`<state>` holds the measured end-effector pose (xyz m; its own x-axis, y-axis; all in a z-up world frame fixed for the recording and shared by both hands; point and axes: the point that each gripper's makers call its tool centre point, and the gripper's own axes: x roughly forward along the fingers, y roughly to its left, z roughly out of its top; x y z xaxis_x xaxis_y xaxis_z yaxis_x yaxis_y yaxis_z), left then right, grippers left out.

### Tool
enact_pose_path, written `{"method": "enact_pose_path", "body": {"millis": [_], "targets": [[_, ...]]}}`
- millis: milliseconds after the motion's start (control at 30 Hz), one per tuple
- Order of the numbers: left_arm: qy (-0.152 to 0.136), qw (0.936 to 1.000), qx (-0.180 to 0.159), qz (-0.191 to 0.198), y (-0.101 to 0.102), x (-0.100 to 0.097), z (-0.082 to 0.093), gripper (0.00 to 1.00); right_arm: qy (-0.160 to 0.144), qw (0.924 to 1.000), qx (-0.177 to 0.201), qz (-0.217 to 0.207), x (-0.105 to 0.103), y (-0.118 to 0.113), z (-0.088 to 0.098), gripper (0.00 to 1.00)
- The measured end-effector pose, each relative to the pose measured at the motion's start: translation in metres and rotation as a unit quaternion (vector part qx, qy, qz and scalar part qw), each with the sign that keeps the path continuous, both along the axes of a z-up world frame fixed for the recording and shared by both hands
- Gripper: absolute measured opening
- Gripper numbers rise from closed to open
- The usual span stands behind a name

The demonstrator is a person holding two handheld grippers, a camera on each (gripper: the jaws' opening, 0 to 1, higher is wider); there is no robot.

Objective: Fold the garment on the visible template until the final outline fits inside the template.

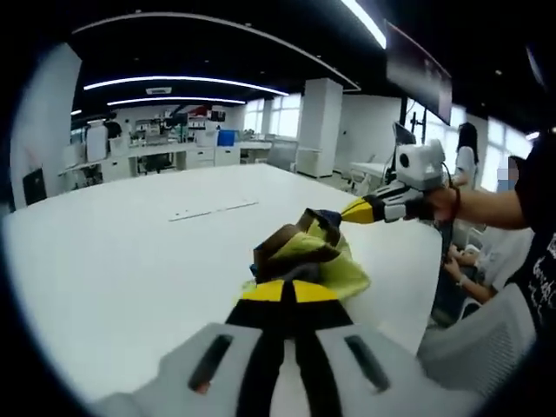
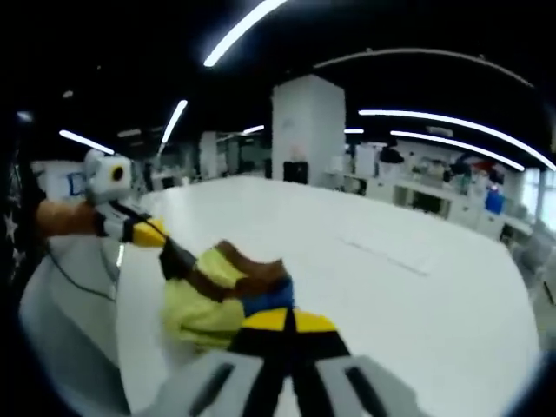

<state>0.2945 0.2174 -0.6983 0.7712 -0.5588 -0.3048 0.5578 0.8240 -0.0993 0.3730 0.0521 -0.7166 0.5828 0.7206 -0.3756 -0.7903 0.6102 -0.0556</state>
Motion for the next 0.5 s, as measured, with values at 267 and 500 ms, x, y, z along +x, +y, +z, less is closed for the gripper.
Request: {"method": "enact_pose_path", "body": {"millis": [267, 500], "targets": [[-0.037, 0.9986, -0.018, 0.034, 0.028, 0.028, 0.027, 0.00, -0.028, 0.9993, -0.004, -0.023, 0.019, -0.009, 0.026, 0.00], [-0.051, 0.9976, -0.011, 0.046, 0.046, 0.055, 0.037, 0.00, -0.034, 0.9985, -0.004, -0.043, 0.042, -0.012, 0.034, 0.00]]}}
